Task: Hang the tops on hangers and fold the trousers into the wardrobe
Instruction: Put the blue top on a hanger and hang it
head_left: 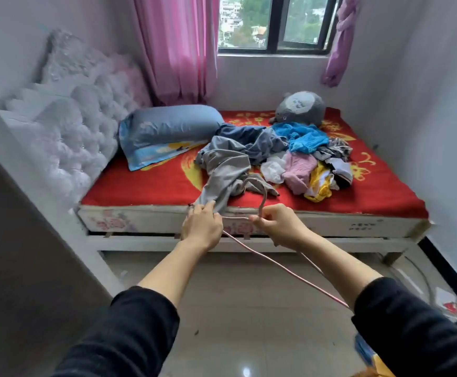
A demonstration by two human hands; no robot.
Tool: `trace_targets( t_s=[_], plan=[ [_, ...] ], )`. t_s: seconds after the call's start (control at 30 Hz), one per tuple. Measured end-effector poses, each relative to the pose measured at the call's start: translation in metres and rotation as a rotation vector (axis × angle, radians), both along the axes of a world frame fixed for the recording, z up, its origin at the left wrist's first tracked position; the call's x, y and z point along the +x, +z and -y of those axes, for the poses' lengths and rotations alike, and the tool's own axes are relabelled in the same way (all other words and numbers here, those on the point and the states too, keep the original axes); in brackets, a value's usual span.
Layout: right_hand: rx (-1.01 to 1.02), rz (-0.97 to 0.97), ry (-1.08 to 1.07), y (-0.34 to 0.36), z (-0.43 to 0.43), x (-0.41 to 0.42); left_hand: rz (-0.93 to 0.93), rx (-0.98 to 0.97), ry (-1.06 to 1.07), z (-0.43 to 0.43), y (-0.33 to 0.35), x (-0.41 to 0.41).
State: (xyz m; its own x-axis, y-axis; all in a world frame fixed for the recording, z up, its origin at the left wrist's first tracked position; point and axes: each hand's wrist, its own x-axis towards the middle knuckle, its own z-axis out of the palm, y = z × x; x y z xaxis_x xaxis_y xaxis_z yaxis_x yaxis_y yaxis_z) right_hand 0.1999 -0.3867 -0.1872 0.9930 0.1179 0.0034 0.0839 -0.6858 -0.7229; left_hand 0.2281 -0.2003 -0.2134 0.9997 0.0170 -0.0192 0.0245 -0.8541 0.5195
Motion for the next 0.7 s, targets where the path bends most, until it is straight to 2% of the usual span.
trace_targets(
  t_s=[0.27,0.47,0.7],
  plan=[
    [-0.091,-0.001,-0.329,-0.013,0.177,0.042,-0.085,0.034,-0.208,0.181,-0.023,0.067],
    [-0.068,-0.069,-0.433,-0.037,0.253,0.100,-0.112,0.056,-0.311,0.268,-0.040,0.138],
    [-0.027,-0.185,-0.481,-0.068,0.321,0.215,-0.173,0.079,-0.371,0.337,-0.075,0.269]
  ],
)
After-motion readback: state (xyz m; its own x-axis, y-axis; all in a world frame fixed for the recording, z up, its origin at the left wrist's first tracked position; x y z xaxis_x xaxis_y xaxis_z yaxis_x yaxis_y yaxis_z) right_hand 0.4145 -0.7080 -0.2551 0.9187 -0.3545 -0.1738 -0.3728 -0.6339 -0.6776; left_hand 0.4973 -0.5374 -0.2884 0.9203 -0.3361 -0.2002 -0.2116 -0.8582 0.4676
